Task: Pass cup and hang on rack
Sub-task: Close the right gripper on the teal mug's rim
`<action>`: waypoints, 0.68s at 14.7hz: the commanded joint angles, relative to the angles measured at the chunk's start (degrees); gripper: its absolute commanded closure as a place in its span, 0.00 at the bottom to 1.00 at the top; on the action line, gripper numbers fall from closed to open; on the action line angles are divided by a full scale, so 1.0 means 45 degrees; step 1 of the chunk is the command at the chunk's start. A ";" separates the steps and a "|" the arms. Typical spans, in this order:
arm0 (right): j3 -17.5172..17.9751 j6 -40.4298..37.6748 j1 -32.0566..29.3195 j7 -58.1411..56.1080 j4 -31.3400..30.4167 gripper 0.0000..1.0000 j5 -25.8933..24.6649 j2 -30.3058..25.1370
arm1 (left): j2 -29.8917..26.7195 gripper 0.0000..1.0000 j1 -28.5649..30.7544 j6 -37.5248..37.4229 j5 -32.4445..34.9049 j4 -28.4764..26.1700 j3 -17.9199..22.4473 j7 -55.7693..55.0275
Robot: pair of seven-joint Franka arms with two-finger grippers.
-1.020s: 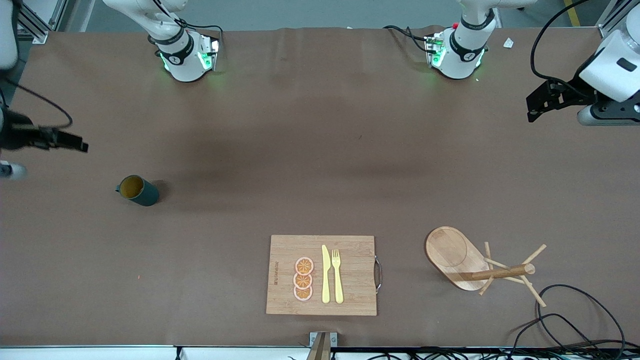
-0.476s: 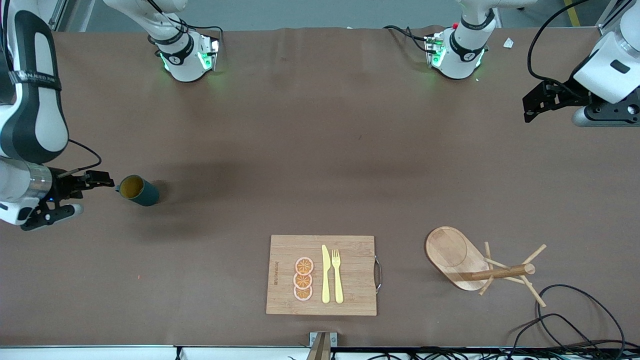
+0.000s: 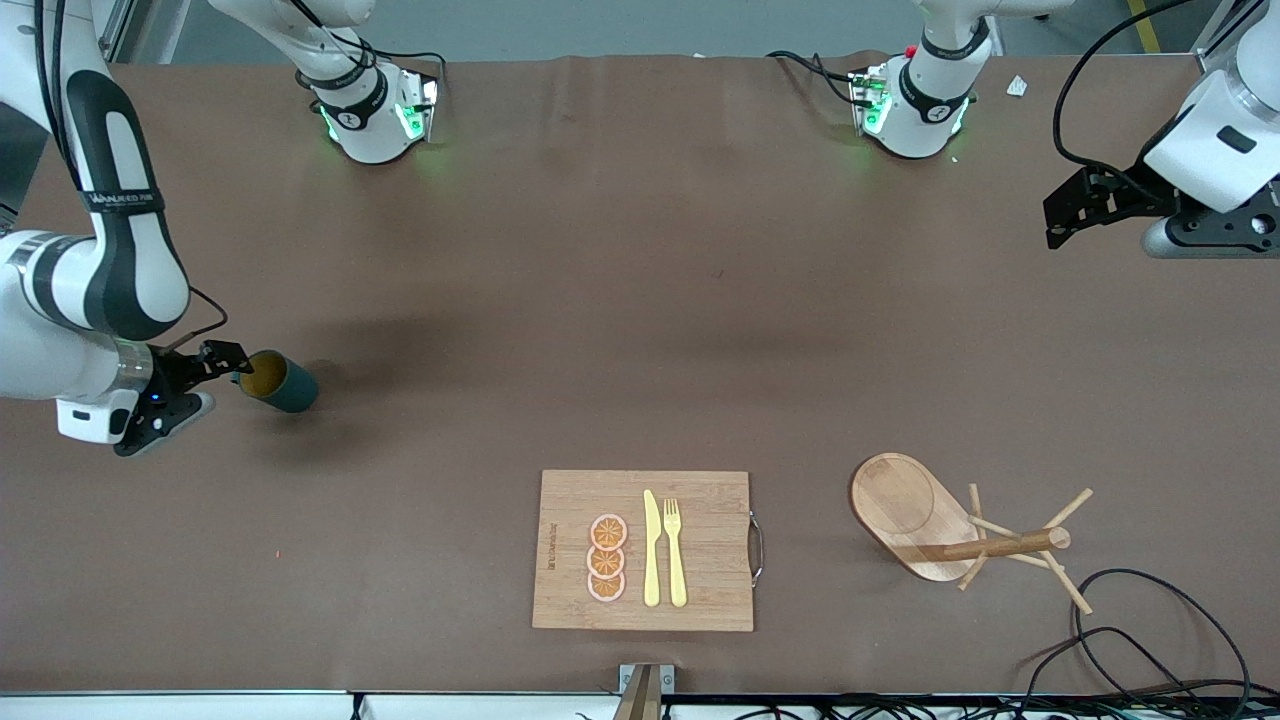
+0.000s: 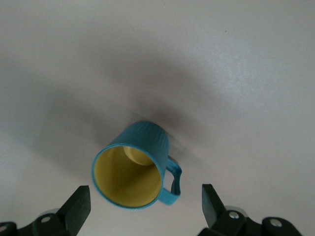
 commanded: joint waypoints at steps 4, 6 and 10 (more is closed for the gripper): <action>0.0149 0.1300 -0.0412 -0.1110 -0.0752 0.00 0.0468 0.0538 | 0.0121 0.00 0.0020 0.0269 -0.0222 -0.0046 0.0015 -0.0042; 0.0168 0.2023 -0.0373 -0.1110 -0.1221 0.02 0.0469 0.0558 | 0.0082 0.00 0.0040 0.0269 -0.0203 -0.0124 0.0015 -0.0061; 0.0168 0.2574 -0.0353 -0.1091 -0.1595 0.69 0.0469 0.0578 | 0.0121 0.00 0.0079 0.0269 -0.0203 -0.0144 0.0015 -0.0061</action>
